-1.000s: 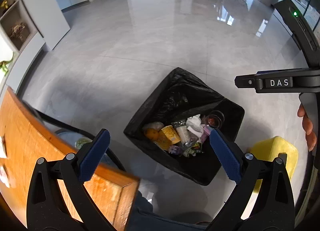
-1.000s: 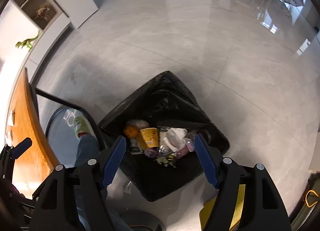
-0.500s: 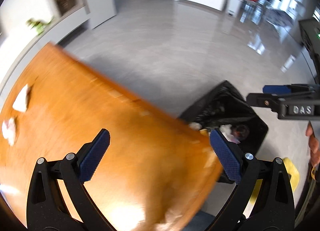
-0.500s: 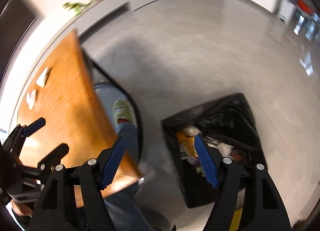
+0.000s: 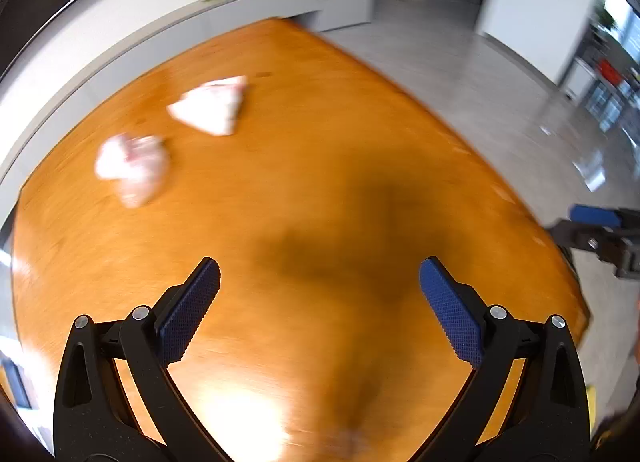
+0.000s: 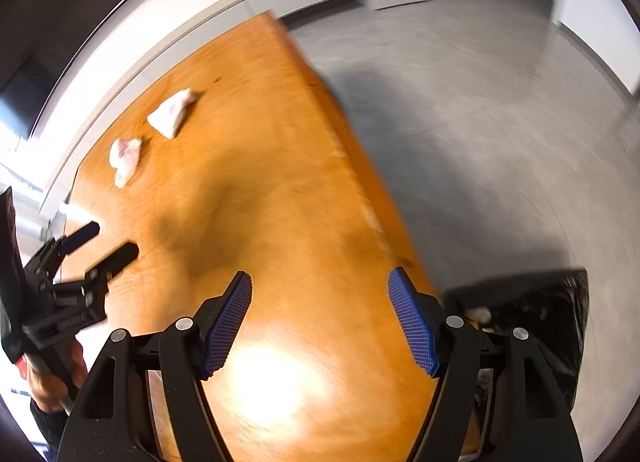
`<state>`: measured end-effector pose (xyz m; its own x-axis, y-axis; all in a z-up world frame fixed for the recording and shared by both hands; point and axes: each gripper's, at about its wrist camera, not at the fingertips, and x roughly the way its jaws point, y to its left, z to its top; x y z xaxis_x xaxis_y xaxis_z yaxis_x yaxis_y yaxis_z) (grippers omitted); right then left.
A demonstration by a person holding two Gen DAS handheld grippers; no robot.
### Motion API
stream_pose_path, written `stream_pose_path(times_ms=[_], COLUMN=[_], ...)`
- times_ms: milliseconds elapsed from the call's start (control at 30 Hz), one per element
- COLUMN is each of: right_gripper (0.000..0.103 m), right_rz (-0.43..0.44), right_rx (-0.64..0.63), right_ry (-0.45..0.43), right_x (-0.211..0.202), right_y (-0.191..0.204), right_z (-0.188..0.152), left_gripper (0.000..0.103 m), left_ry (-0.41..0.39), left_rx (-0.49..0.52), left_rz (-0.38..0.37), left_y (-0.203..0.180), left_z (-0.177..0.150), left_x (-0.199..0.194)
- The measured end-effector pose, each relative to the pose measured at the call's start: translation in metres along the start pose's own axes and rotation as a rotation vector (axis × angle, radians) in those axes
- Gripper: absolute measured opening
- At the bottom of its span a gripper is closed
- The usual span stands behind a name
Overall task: Collect trash
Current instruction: 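Swing both tools back over the table, then grasp the pink-tinged plastic bag with the left gripper while the right grasps the white tissue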
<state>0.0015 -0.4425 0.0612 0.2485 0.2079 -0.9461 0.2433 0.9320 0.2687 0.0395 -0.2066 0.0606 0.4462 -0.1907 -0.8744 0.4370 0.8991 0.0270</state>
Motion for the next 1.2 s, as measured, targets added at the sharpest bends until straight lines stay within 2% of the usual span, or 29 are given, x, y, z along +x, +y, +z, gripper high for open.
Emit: stream_pose_path(times_ms=[267,467,667,833,867,900,933,1000,1033,1133,1200], right_gripper=[0.072,0.072,0.072,0.072,0.072,0.072,0.072,0.072,0.072,0.072,0.072], right_rz=[0.029,-0.007,-0.004,0.030,0.033,0.039,0.046,0.050,0.050,0.050,0.028], right_rx=[-0.114,-0.175,-0.191,-0.185,-0.183,-0.180,-0.176,-0.167,-0.160,-0.155,-0.175], right_ry=[0.055,0.063,0.077,0.076,0.075,0.072,0.069,0.067,0.067,0.066,0.061], right_x=[0.051,0.076,0.101,0.113,0.117,0.120,0.124,0.133,0.139,0.153,0.164], right_y=[0.071,0.108,0.143,0.170,0.175,0.181,0.186,0.194,0.198,0.208,0.219], right_z=[0.039,0.060,0.093,0.124,0.130,0.137,0.144,0.155,0.161,0.175,0.183], left_gripper=[0.097,0.097,0.097,0.095,0.093,0.085,0.070,0.047,0.038,0.033,0.033], left_ry=[-0.010,0.002,0.017,0.087,0.078,0.075,0.075,0.072,0.069,0.050,0.038], left_rx=[-0.167,-0.249,-0.284,-0.268,-0.267,-0.270,-0.278,-0.296,-0.293,-0.268,-0.244], left_rz=[0.108,0.209,0.197,0.202,0.192,0.191,0.178,0.128,0.133,0.099,0.122], left_y=[0.101,0.158,0.185,0.192,0.193,0.194,0.197,0.201,0.204,0.207,0.207], left_z=[0.014,0.050,0.083,0.092,0.091,0.090,0.089,0.088,0.088,0.079,0.072], left_x=[0.024,0.056,0.083,0.111,0.113,0.114,0.115,0.115,0.113,0.106,0.097])
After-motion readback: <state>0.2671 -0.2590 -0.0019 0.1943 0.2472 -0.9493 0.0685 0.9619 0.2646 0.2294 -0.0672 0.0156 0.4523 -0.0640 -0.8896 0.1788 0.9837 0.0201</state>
